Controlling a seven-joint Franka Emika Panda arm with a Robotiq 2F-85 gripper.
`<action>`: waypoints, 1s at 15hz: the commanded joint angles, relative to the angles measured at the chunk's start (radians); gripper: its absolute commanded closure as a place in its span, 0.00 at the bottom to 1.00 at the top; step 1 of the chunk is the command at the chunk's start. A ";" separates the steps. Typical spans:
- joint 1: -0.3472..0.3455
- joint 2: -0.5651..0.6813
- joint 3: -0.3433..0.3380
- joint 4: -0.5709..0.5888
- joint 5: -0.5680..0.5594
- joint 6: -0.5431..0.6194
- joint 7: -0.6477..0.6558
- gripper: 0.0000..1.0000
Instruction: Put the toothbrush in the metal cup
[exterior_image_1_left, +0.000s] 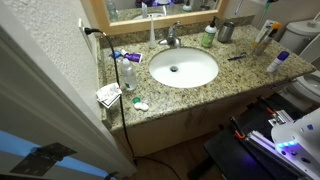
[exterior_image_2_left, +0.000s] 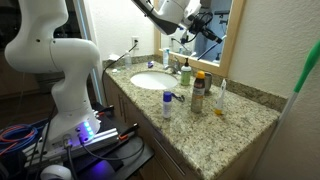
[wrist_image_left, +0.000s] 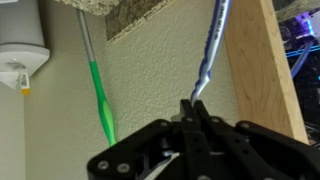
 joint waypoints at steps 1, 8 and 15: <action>0.000 0.000 0.000 -0.005 0.000 0.000 0.007 0.95; -0.071 0.151 0.026 0.001 -0.106 0.005 0.271 0.99; -0.203 0.326 0.156 0.035 -0.271 -0.052 0.699 0.99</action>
